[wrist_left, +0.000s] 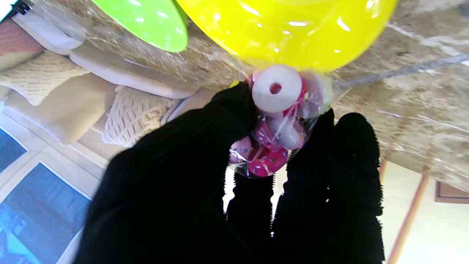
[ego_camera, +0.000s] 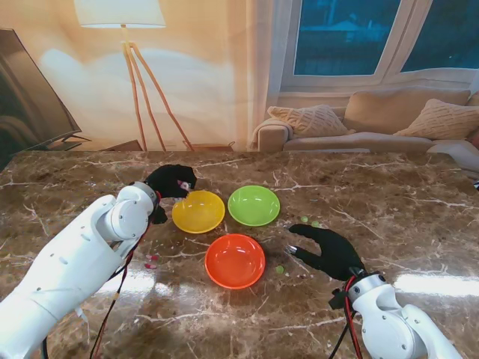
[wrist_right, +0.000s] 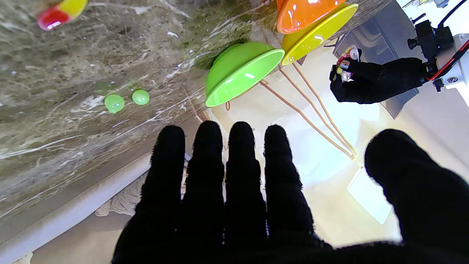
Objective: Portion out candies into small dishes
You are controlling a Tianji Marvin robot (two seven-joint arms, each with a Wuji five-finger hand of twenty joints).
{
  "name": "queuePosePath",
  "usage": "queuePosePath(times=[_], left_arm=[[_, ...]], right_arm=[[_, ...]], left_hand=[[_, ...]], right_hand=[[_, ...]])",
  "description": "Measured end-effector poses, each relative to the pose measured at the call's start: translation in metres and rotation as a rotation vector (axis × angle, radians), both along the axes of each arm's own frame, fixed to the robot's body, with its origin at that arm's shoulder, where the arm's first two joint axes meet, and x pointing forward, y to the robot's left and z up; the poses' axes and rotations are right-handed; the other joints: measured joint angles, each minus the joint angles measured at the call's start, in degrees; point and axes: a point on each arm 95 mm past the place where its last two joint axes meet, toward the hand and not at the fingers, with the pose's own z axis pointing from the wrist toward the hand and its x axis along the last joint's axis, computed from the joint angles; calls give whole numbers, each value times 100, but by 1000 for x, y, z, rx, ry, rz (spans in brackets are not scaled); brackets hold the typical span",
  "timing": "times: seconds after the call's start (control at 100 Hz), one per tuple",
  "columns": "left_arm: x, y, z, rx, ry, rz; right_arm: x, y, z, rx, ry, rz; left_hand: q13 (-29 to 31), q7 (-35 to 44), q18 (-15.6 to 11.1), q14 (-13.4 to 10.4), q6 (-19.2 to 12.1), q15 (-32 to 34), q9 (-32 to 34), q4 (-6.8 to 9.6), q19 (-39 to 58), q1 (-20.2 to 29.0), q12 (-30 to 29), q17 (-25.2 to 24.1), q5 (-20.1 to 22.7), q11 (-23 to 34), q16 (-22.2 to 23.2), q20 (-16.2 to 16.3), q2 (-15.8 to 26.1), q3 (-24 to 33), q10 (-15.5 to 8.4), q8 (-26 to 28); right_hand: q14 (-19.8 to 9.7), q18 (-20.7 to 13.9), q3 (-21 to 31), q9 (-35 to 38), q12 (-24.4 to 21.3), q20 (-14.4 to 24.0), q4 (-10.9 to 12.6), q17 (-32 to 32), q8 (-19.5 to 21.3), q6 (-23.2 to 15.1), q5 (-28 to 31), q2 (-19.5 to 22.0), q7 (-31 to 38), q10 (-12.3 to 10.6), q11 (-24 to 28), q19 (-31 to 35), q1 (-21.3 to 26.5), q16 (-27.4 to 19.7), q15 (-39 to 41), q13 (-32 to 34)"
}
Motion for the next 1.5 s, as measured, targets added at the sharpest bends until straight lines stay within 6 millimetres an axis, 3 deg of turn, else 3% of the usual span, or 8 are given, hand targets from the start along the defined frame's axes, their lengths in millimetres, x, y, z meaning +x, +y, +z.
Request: queuePosePath(times=[0.23, 0.31, 0.36, 0.42, 0.68, 0.85, 1.14, 1.5], left_arm=[[5, -17, 2, -19, 15, -40], [5, -21, 1, -19, 26, -51], [5, -22, 0, -15, 37, -59], [4, -23, 0, -6, 46, -74], [-5, -15, 11, 15, -1, -91], [-20, 5, 24, 66, -40, -91], [-55, 64, 37, 143, -59, -77], [-104, 114, 2, 195, 6, -34]], right_arm=[[0, -5, -1, 1, 1, -12], [0, -6, -1, 1, -1, -15], [0, -6, -1, 1, -1, -16], [0, -7, -1, 1, -1, -16], [0, -7, -2, 4, -3, -21], [-1, -6, -2, 4, -5, -20], [2, -6, 1, 4, -8, -20], [0, 0, -3, 2, 3, -18]], left_hand=[[-455, -327, 23, 25, 95, 35, -250, 8, -272, 152, -249, -336, -269, -309, -319, 0, 385, -637, 181, -776], [-818, -616, 21, 20, 227, 244, -795, 141, -380, -256, -1164, -524, -412, 198, -1278, -53, 494, -897, 264, -1235], [-1001, -892, 21, 23, 317, 238, -1079, 202, -438, -626, -2019, -697, -417, 438, -1510, -55, 547, -1053, 309, -1401], [-1076, -1120, 21, 30, 399, 163, -1135, 205, -486, -920, -2396, -784, -418, 498, -1665, -55, 619, -1169, 321, -1492], [-1369, -1566, 19, 49, 490, 7, -1418, 207, -578, -1189, -2626, -1276, -423, 455, -1931, -56, 762, -1223, 341, -1525], [-1484, -1648, 106, 1, 412, -14, -1418, 208, -588, -1206, -2695, -1834, -427, 436, -2002, 81, 909, -1292, 329, -1526], [-1484, -1656, 126, -112, 321, -194, -1418, 208, -663, -1206, -2731, -2006, -426, 371, -2122, 150, 909, -1293, 251, -1526], [-1629, -2286, 155, -174, 287, -677, -1418, 208, -1033, -1206, -3046, -2288, -427, 76, -2557, 150, 909, -1157, 199, -1939]], right_hand=[[0, 0, 3, 0, 0, 0, 0, 0, 0, 0, 0, 0, 0, 1, 0, 0, 29, 0, 0, 0], [0, 0, 3, 0, 0, 0, 0, 0, 0, 0, 0, 0, 0, 1, 0, 0, 29, 0, 0, 0], [0, 0, 3, 0, 0, 0, 0, 0, 0, 0, 0, -1, 0, 0, 0, 0, 29, 0, 0, 0], [0, 0, 3, 0, 0, 0, 0, 0, 0, 0, 0, -1, 0, 1, 0, 0, 29, 0, 0, 0], [0, 0, 3, 0, 0, 0, 0, 0, 0, 0, 0, -1, 0, 2, 0, 0, 30, 0, 0, 0], [0, 0, 5, 0, 1, 0, 0, 0, 0, 0, 0, -2, 0, 3, 0, 0, 69, 0, 0, 0], [0, 0, 5, 0, 1, 0, 0, 0, 0, 0, 0, -2, 0, 4, 0, 0, 69, 0, 0, 0], [0, 0, 5, 0, 1, 0, 0, -1, 3, 0, 72, -2, 16, 6, 0, 0, 69, 0, 0, 0]])
